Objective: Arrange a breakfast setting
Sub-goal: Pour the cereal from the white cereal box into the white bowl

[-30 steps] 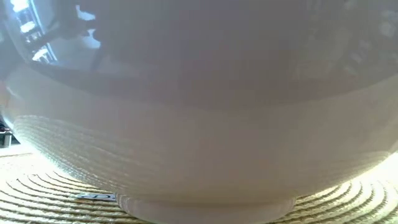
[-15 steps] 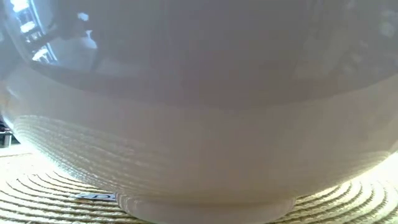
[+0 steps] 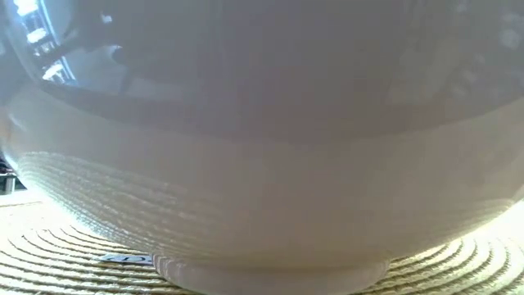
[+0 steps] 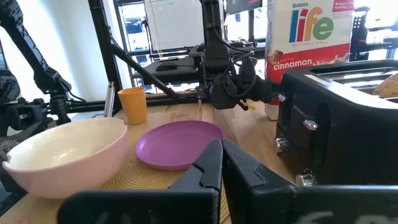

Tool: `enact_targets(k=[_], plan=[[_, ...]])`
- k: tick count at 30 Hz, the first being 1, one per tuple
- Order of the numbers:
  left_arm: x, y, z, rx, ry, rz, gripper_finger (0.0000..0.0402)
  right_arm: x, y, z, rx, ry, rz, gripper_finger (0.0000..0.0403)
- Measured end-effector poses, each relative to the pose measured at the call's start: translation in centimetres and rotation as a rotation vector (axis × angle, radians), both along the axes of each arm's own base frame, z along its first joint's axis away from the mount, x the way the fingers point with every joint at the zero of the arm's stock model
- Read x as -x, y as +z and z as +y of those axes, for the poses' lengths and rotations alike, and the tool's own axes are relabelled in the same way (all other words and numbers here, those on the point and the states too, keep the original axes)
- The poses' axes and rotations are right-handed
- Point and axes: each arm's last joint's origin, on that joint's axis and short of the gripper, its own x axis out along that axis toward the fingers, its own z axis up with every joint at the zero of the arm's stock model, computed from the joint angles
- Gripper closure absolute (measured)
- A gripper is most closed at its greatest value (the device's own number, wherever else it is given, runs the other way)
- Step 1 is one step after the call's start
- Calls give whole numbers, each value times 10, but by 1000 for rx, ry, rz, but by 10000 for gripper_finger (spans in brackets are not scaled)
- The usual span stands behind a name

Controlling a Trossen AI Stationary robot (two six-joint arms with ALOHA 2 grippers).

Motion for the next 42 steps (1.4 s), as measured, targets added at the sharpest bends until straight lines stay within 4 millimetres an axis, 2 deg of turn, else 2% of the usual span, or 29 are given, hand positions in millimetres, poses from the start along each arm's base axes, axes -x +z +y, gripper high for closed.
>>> enact_targets(k=[11, 20, 33, 42], plan=[[0, 0, 1, 2, 3, 32, 228, 0, 0, 0, 0, 1, 0, 403], [1, 2, 3, 7, 10, 9, 240, 0, 0, 0, 0, 6, 0, 403], [11, 33, 0, 53, -11, 36, 241, 0, 0, 0, 0, 5, 0, 403], [22, 56, -9, 55, -52, 65, 241, 0, 0, 0, 0, 4, 0, 403]])
